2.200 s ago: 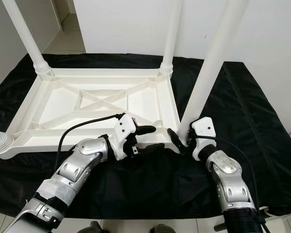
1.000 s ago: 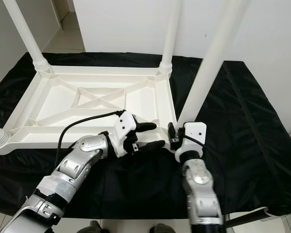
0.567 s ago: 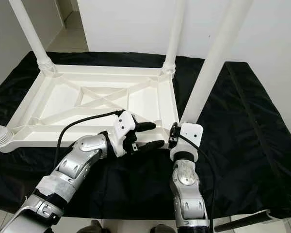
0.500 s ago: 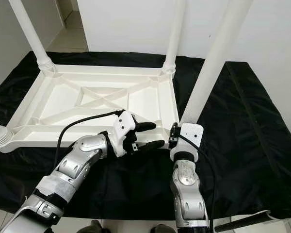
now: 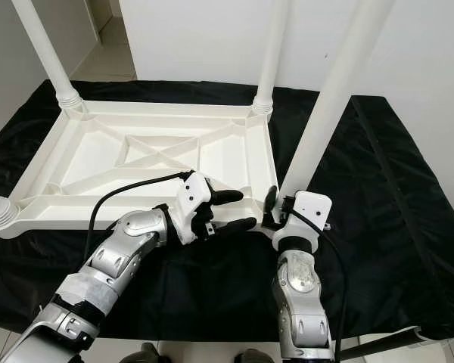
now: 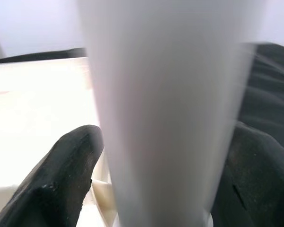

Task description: Building children table

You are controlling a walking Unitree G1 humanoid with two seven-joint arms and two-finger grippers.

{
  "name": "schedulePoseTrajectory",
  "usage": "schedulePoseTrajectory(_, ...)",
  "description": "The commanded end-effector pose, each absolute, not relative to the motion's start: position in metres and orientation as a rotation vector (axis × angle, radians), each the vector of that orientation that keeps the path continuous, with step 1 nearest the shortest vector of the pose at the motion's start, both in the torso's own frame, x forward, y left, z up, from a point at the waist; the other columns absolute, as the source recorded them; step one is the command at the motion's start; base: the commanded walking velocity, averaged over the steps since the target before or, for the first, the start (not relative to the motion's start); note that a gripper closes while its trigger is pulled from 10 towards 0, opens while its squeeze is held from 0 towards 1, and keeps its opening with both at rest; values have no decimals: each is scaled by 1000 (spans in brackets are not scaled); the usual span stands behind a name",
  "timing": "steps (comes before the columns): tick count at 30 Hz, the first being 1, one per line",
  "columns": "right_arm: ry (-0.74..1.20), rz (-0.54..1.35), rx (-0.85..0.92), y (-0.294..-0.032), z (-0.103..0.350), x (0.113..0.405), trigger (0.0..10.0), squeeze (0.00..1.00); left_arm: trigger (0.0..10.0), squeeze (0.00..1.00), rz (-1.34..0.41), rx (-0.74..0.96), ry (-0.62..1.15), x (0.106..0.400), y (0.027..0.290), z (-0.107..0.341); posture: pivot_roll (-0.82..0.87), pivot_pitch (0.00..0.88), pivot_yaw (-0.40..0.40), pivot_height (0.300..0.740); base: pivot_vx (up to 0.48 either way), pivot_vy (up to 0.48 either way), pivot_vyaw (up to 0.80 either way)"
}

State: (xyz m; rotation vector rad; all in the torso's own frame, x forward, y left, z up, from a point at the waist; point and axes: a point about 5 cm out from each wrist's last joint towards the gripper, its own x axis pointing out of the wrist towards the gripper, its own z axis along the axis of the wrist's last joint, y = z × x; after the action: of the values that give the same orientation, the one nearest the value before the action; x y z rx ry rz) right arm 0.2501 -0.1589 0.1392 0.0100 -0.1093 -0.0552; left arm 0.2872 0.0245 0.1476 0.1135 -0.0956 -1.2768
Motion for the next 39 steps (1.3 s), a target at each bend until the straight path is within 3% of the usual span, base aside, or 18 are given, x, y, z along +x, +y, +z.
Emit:
schedulePoseTrajectory(1, -102, 9, -15, -168, 140, 251, 10000, 0, 10000, 0, -1277, 125, -101, 290, 27, 150, -36, 0, -3, 740, 0, 0, 0)
schedulePoseTrajectory(16, -63, 331, -145, -181, 140, 268, 10000, 0, 10000, 0, -1283, 129, -106, 292, 25, 152, -38, 0, 14, 740, 0, 0, 0)
schedulePoseTrajectory(18, -62, 378, -143, -179, 140, 271, 3333, 0, 10000, 0, -1288, 129, -108, 291, 24, 153, -32, 0, 11, 740, 0, 0, 0)
schedulePoseTrajectory(19, -62, 378, -143, -179, 140, 271, 3333, 0, 10000, 0, -1288, 129, -108, 291, 24, 153, -32, 0, 11, 740, 0, 0, 0)
schedulePoseTrajectory(20, -60, 390, -139, -178, 140, 272, 0, 0, 10000, 0, -1288, 128, -109, 292, 24, 153, -31, 0, 10, 740, 0, 0, 0)
schedulePoseTrajectory(29, -41, 407, -110, -179, 135, 270, 0, 0, 10000, 0, -1284, 123, -113, 292, 23, 154, -31, 0, 8, 740, 0, 0, 0)
schedulePoseTrajectory(30, -31, 366, -100, -181, 134, 270, 10000, 0, 10000, 0, -1286, 124, -112, 291, 23, 154, -33, 0, 9, 740, 0, 0, 0)
schedulePoseTrajectory(39, -32, 188, -98, -184, 136, 272, 10000, 0, 10000, 0, -1289, 123, -110, 291, 23, 154, -42, 0, 10, 740, 0, 0, 0)
